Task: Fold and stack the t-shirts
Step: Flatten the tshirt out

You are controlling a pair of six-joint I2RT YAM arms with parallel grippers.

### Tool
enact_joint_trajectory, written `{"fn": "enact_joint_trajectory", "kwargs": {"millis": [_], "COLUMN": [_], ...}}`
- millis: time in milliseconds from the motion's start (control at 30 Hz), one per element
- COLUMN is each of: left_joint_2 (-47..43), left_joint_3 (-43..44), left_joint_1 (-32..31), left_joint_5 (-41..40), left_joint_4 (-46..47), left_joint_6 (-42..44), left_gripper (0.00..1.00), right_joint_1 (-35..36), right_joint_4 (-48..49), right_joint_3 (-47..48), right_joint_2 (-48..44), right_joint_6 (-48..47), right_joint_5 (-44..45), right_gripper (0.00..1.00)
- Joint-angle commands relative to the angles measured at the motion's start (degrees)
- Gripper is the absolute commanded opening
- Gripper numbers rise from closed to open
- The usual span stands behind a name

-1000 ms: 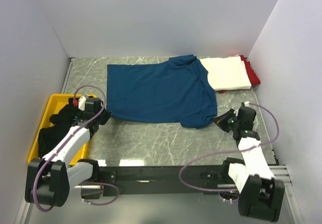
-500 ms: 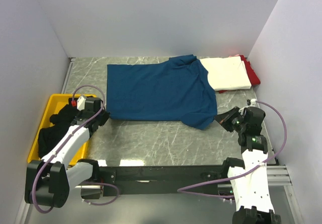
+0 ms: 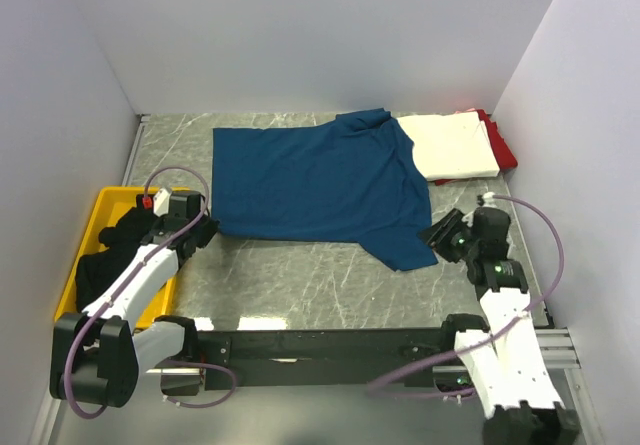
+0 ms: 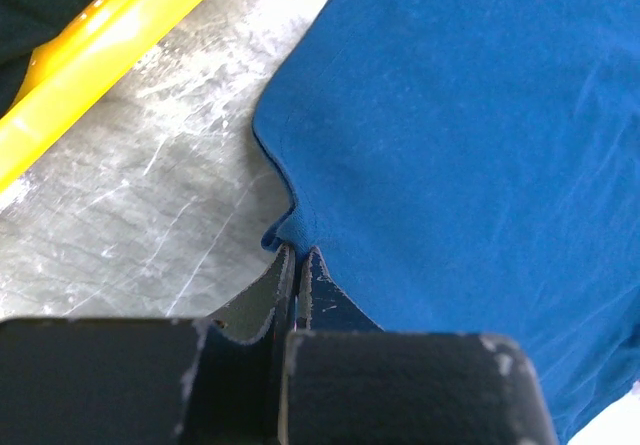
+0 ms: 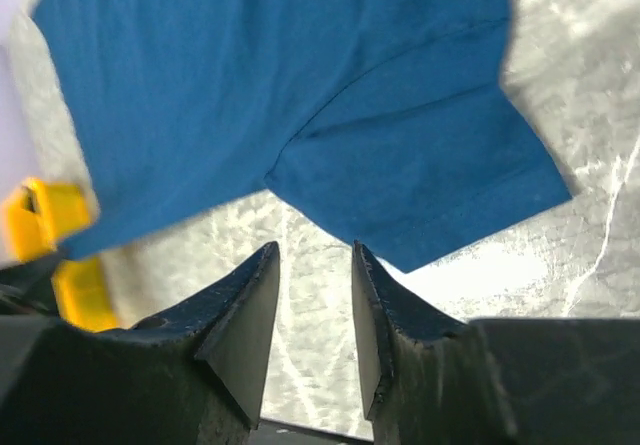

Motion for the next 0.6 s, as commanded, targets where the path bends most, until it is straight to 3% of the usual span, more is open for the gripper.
{"fn": "enact_joint_trajectory", "kwargs": {"millis": [0,200,567], "left_joint_2": [0.43,0.95,1.13], "left_joint_3": [2.51,2.43,2.07], "left_joint_1": [-0.12,-0.29,-0.47], "left_joint_5": [-0.10,0.17,0.17], "left_joint_4": [0.89,1.33,1.59], "left_joint_6": [1.03,0.68,0.85], "left_gripper": [0.00,0.01,0.00], "right_joint_1": [10.97,24.90,33.17], "right_joint_4": [0.96,5.44,10.28], "right_joint_3": [0.30,-5.41,-2.26], "right_joint_2": [-2.81,3.50,20.56], "right_joint_6": [-0.31,2.24,0.13], "right_joint_5": [9.77,15.41,20.42], "right_gripper": [0.41,0.36,0.36]}}
